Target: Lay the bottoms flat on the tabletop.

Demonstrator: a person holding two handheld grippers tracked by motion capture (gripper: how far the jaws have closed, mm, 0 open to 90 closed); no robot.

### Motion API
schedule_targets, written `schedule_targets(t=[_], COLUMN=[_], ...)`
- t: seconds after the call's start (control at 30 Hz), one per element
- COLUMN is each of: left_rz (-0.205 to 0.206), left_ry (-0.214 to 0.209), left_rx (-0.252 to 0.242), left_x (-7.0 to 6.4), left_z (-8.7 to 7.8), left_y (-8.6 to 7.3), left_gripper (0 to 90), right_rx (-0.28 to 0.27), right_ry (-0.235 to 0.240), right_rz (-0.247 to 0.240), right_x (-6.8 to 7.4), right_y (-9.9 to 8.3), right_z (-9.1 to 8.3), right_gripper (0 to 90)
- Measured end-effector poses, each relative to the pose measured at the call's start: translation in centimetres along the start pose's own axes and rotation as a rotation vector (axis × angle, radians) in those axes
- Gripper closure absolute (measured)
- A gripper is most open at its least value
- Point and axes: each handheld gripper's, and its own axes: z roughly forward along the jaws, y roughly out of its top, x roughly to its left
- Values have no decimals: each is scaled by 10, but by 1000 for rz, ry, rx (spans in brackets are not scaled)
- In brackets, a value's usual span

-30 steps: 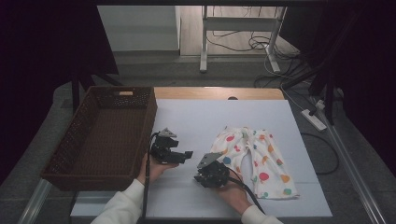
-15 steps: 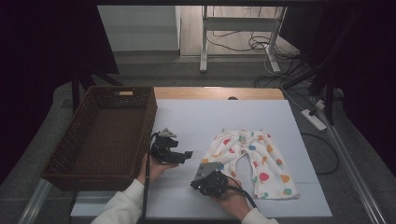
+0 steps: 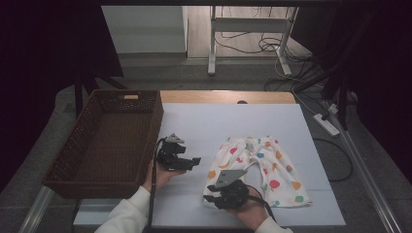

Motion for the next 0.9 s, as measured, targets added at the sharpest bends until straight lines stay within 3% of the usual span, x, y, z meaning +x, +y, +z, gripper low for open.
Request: schedule_targets(t=[0.1,0.23,0.47,0.63,0.7,0.83,0.9], left_rz=[1,1,1,6,5,3,5], left_ry=[0,0,0,-1,-1,1,0], left_rx=[0,-1,0,3,2,0,0], left_x=[0,-1,-1,-2,-1,0,-1], left_z=[0,0,1,1,1,0,0], left_y=[0,0,1,1,1,1,1], left_gripper=[185,185,184,184,184,184,184], right_rx=[-24,-15,85,155,172,175,181], right_ry=[-46,-94,-190,-252,-252,-220,-210], right_rz=[39,98,167,190,198,210,217], right_x=[-13,-27,-35,-39,-40,-41,-42], right_y=[-5,-20,-53,-60,-62,-62,-64], right_z=[-17,-34,-45,-41,-39,-40,-43], right_gripper=[578,578,560,560,592,805,837])
